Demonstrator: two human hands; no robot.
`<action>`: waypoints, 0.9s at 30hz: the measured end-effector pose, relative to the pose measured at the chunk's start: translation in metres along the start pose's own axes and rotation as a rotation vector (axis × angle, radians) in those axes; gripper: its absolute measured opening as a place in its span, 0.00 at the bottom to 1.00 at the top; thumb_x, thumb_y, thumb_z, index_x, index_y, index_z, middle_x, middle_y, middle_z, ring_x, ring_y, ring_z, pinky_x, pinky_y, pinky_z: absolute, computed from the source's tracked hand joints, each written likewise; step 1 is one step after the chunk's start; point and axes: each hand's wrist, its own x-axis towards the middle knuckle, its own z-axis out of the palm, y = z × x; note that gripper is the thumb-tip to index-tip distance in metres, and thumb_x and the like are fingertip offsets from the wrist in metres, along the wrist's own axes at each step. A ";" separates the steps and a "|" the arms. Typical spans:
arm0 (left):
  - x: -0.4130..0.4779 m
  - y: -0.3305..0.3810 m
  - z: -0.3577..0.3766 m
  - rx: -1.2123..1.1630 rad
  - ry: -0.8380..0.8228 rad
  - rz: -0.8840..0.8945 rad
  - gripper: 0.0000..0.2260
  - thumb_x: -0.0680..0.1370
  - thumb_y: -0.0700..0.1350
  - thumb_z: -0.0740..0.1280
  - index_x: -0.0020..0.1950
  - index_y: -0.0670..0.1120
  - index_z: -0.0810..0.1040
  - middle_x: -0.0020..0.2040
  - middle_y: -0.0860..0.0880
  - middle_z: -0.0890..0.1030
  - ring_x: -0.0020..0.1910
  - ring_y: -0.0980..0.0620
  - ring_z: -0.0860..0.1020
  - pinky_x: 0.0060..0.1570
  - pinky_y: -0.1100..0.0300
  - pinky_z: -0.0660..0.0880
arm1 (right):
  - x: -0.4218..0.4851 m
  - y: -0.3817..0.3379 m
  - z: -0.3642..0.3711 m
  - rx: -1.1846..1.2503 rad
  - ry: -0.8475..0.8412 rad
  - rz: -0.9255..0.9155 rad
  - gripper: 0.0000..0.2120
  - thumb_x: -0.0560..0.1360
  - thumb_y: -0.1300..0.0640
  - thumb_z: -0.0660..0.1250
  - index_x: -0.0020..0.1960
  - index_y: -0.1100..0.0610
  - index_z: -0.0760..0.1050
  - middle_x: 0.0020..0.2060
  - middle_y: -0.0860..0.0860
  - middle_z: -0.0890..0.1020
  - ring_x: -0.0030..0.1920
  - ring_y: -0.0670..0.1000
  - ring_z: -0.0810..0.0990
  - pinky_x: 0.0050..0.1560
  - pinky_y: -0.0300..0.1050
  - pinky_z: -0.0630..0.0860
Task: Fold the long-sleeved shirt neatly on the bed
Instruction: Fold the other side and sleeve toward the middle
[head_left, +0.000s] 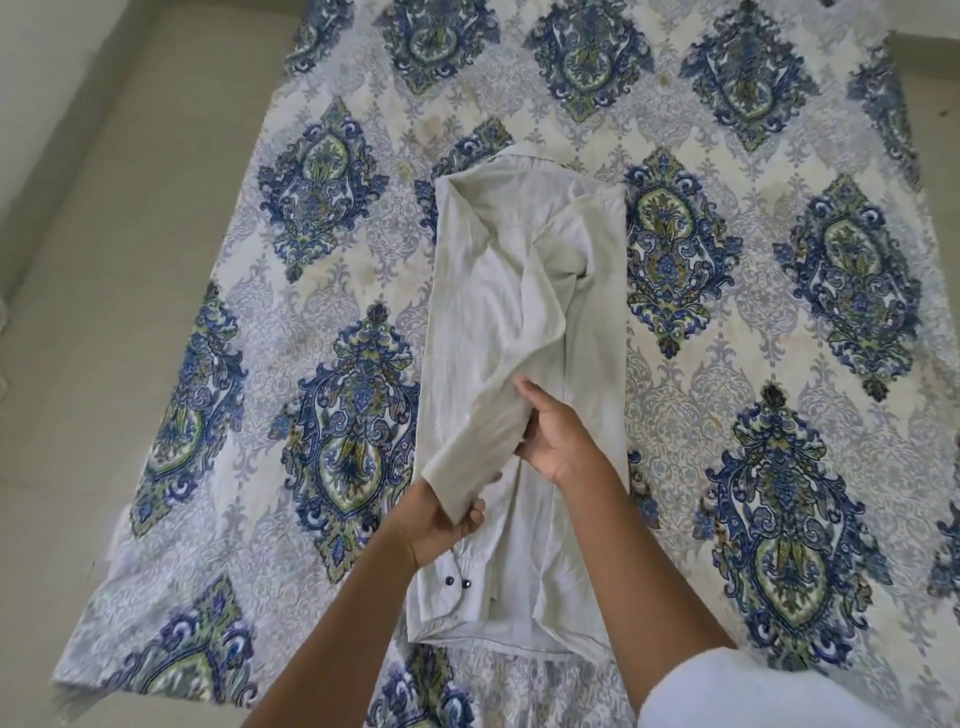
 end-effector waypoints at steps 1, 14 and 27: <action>0.001 -0.003 -0.002 0.069 0.017 0.005 0.11 0.79 0.41 0.56 0.53 0.40 0.76 0.44 0.42 0.80 0.32 0.47 0.78 0.30 0.59 0.78 | 0.001 0.001 0.007 -0.015 0.032 -0.077 0.08 0.75 0.58 0.66 0.52 0.61 0.76 0.41 0.54 0.82 0.43 0.53 0.80 0.51 0.50 0.76; -0.006 0.038 -0.025 0.308 0.036 0.246 0.21 0.67 0.42 0.71 0.58 0.39 0.76 0.51 0.39 0.81 0.46 0.44 0.80 0.43 0.54 0.80 | 0.000 0.011 0.057 -1.570 0.176 -0.459 0.18 0.78 0.50 0.59 0.65 0.57 0.66 0.58 0.57 0.71 0.55 0.60 0.76 0.51 0.47 0.72; -0.009 0.055 -0.089 0.041 0.434 0.559 0.33 0.65 0.25 0.57 0.68 0.46 0.67 0.59 0.43 0.72 0.46 0.45 0.73 0.33 0.59 0.73 | 0.014 0.007 0.011 -0.849 0.193 -0.083 0.07 0.76 0.62 0.59 0.49 0.59 0.75 0.36 0.53 0.77 0.31 0.48 0.76 0.31 0.37 0.69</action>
